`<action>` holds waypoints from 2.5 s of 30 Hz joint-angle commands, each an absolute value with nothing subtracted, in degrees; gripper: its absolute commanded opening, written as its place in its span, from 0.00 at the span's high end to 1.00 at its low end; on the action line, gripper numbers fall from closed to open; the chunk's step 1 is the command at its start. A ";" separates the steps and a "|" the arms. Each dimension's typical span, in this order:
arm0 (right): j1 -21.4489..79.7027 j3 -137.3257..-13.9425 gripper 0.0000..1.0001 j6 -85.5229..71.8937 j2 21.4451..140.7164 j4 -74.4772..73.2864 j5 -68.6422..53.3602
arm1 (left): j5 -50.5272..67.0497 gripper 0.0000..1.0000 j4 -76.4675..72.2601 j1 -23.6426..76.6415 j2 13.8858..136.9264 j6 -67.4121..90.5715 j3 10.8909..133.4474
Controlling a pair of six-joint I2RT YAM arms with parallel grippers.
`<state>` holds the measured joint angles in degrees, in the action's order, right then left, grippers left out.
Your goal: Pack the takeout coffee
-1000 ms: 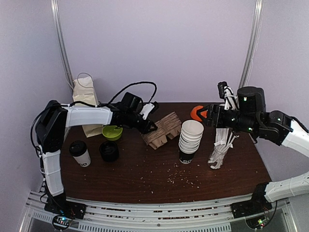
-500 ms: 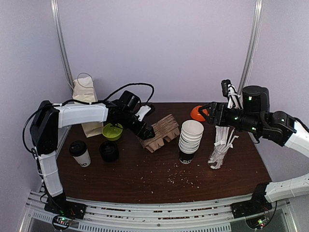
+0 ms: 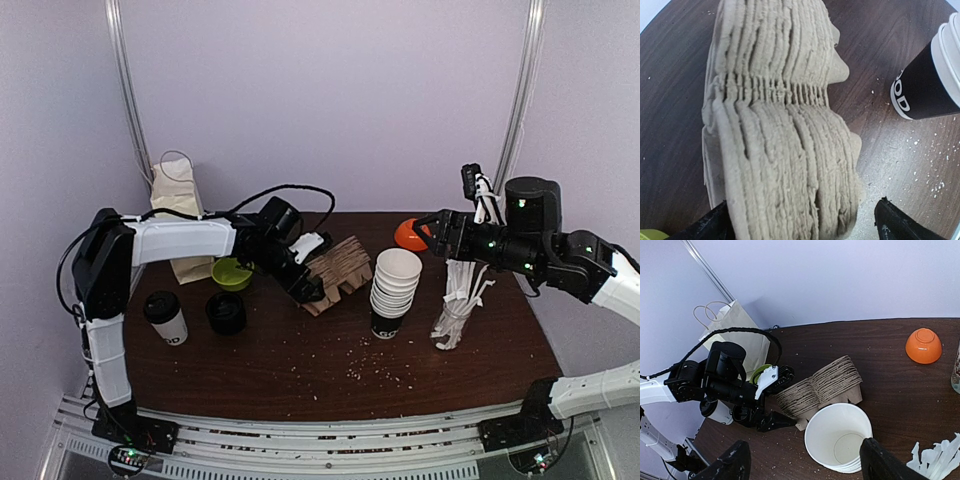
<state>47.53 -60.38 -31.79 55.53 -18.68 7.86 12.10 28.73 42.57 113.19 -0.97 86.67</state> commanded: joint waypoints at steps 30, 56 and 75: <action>47.26 -56.89 0.23 -32.69 51.29 -18.44 8.21 | -35.17 0.77 30.97 49.54 118.23 -4.67 99.00; 47.21 -56.64 0.23 -33.26 49.35 -20.01 7.40 | -34.10 0.02 37.71 51.59 129.58 -1.04 113.71; 55.52 -69.63 0.26 -31.10 60.44 -21.38 7.52 | -22.99 0.02 33.97 50.41 95.96 11.98 95.43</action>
